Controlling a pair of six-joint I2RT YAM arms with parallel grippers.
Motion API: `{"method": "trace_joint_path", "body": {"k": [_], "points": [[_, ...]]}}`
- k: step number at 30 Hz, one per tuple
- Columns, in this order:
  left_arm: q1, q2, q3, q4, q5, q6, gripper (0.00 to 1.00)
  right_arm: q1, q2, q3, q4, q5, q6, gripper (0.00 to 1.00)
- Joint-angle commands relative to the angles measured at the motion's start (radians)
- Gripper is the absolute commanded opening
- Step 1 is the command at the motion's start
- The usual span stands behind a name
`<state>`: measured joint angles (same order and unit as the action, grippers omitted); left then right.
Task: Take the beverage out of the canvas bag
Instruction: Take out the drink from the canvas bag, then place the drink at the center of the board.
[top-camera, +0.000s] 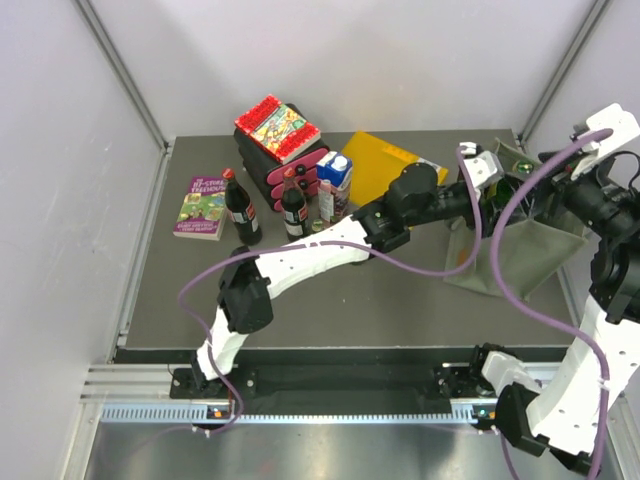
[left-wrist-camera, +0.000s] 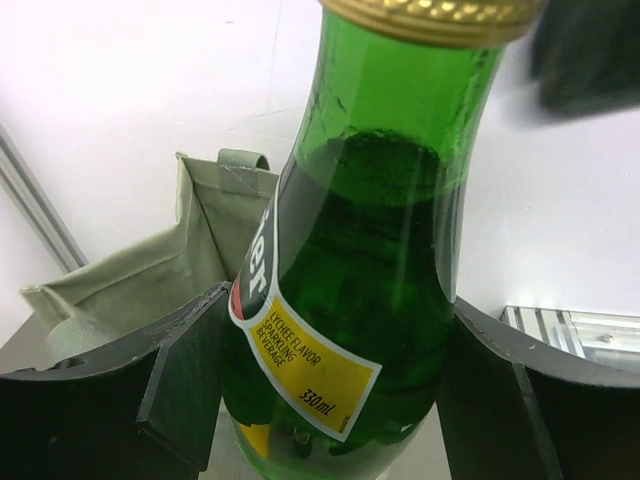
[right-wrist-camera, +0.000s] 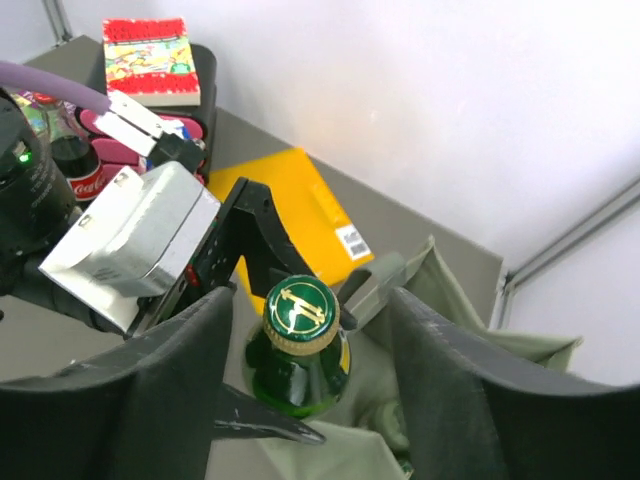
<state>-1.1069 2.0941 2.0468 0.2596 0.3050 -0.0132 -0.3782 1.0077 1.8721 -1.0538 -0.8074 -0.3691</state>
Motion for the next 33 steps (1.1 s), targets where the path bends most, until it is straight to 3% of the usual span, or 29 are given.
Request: {"method": "trace_joint_path", "body": {"k": [1,5,10,26,33], "points": [[0.005,-0.196,-0.028,0.164,-0.015,0.001,0.00,-0.001,-0.014,0.009,0.130,-0.075,0.068,0.68],[0.007,-0.267,-0.120,0.194,-0.043,0.005,0.00,-0.002,-0.015,-0.007,0.169,-0.114,0.128,0.82],[0.010,-0.348,-0.203,0.205,-0.066,0.005,0.00,-0.001,-0.043,-0.057,0.263,-0.180,0.180,0.88],[0.047,-0.658,-0.635,0.162,-0.144,-0.014,0.00,-0.001,-0.113,-0.226,0.520,-0.211,0.424,0.92],[0.047,-0.843,-0.893,0.151,-0.179,-0.025,0.00,-0.001,-0.119,-0.320,0.511,-0.237,0.397,0.92]]}}
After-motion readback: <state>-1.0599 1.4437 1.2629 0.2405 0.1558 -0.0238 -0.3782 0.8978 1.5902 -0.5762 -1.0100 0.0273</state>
